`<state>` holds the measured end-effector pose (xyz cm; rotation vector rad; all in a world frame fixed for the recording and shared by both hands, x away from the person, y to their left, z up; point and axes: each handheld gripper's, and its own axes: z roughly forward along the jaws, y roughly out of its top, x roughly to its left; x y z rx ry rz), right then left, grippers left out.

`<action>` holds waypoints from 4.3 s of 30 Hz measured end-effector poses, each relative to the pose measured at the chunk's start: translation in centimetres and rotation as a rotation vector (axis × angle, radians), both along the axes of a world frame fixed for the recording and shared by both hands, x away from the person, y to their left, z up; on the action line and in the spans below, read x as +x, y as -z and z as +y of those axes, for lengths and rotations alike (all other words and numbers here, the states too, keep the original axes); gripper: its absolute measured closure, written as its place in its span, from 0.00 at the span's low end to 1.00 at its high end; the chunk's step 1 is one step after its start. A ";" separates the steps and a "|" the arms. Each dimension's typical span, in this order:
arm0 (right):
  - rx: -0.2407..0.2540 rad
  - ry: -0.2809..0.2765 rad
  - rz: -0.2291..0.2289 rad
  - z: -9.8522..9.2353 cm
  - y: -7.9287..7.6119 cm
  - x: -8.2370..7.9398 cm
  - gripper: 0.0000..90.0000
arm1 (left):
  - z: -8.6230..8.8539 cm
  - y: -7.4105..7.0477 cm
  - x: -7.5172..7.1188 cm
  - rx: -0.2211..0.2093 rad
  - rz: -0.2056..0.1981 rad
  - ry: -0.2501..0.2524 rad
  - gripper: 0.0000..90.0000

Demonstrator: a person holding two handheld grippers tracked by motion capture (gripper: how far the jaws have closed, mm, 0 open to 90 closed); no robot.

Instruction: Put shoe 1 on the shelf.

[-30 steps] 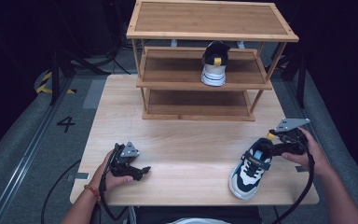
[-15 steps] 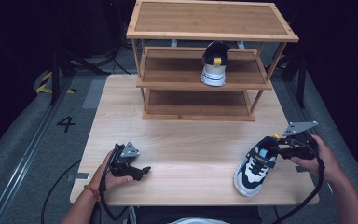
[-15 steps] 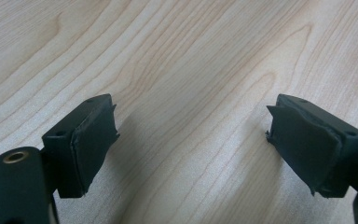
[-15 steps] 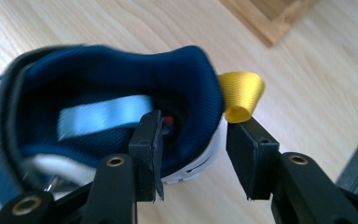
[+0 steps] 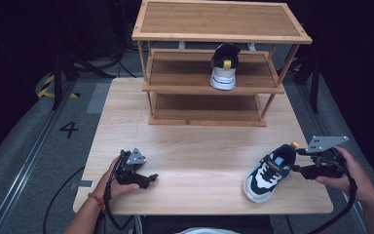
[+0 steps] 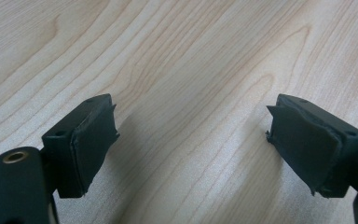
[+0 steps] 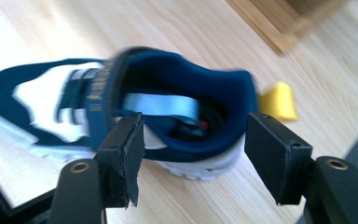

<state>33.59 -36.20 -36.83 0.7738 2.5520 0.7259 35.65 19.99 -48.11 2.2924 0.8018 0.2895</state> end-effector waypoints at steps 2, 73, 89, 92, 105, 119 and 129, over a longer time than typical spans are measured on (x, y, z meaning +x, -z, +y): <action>-0.019 -0.084 0.023 0.8 0.0 -0.7 0.45 | 0.0 0.0 0.0 -0.001 0.001 0.001 0.16; -0.050 -0.227 0.143 4.1 2.0 1.5 0.45 | -0.4 0.2 0.2 -0.015 -0.006 0.031 0.15; 0.014 -0.434 0.217 7.5 1.9 -3.3 0.58 | -0.5 0.2 0.2 -0.013 -0.004 0.030 0.15; 0.030 -0.469 0.210 9.0 2.1 -3.8 0.57 | -0.5 0.1 0.2 -0.006 -0.002 0.031 0.15; 0.035 -0.584 0.118 12.4 -0.5 -5.0 0.53 | -0.5 0.2 0.2 -0.011 -0.006 0.032 0.15; -0.142 -0.629 0.209 16.5 0.2 -2.2 0.58 | -0.5 0.2 0.2 -0.011 -0.006 0.031 0.15; -0.230 -0.663 0.305 18.5 2.1 -1.4 0.69 | -0.6 0.2 0.2 -0.009 -0.004 0.027 0.15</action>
